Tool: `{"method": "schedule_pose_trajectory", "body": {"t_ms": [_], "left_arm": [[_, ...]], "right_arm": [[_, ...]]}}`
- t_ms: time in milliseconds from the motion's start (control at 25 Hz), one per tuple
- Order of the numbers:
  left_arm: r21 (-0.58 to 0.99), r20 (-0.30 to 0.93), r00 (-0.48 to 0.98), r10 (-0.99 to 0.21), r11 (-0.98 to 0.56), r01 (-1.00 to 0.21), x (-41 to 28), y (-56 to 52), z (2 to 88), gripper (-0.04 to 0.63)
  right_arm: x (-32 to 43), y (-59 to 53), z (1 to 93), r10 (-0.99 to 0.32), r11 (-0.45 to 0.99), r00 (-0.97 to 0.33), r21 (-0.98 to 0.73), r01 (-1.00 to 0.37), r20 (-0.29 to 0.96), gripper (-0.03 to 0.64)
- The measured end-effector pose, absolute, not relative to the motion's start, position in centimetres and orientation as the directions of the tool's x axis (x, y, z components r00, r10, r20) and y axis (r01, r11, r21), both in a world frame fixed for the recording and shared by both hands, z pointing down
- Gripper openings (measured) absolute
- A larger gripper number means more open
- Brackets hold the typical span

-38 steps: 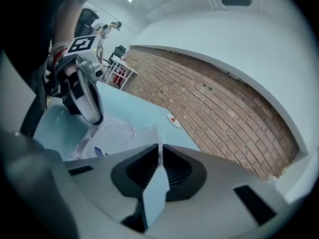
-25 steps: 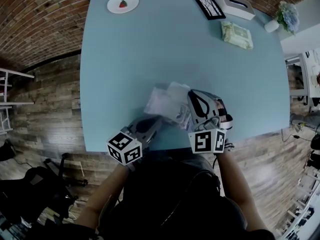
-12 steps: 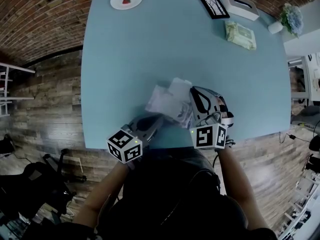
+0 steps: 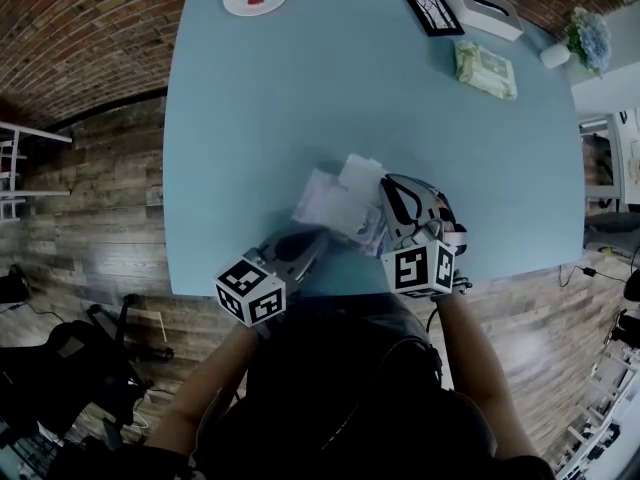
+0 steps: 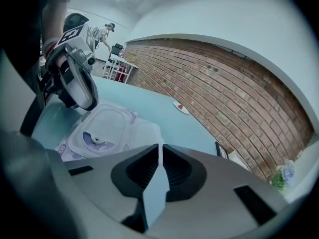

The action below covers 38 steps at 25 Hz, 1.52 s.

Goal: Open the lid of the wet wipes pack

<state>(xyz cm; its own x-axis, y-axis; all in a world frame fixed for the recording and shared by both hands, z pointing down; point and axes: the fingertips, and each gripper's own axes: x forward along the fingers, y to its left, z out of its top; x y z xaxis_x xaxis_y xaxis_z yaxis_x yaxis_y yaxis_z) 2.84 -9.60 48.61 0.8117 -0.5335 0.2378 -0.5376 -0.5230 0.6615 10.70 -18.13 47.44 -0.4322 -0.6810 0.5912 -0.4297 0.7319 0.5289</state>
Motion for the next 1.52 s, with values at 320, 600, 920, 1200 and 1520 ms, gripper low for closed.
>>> {"method": "schedule_pose_trajectory", "body": {"t_ms": [320,600,920,1200,1520], "left_arm": [[0.664,0.236,0.812,-0.534,-0.521,-0.536,3.0,-9.6,48.6,0.011],[0.666,0.234,0.812,-0.535,-0.520,-0.535,2.9,-9.6,48.6,0.011],[0.668,0.231,0.809,-0.540,-0.516,-0.536,2.9,-9.6,48.7,0.011],[0.672,0.227,0.807,-0.545,-0.512,-0.534,3.0,-9.7,48.7,0.011],[0.682,0.226,0.809,-0.543,-0.505,-0.529,2.9,-9.6,48.7,0.011]], "right_arm": [[10.7,-18.2,48.2,-0.659,0.751,-0.434,0.498,-0.434,0.615,0.041],[10.6,-18.3,48.5,-0.647,0.760,-0.437,0.482,-0.436,0.625,0.041],[10.5,-18.2,48.8,-0.631,0.773,-0.450,0.461,-0.436,0.632,0.032],[10.5,-18.2,48.9,-0.617,0.784,-0.462,0.442,-0.436,0.637,0.020],[10.3,-18.2,49.1,-0.588,0.803,-0.479,0.402,-0.439,0.651,0.018]]}}
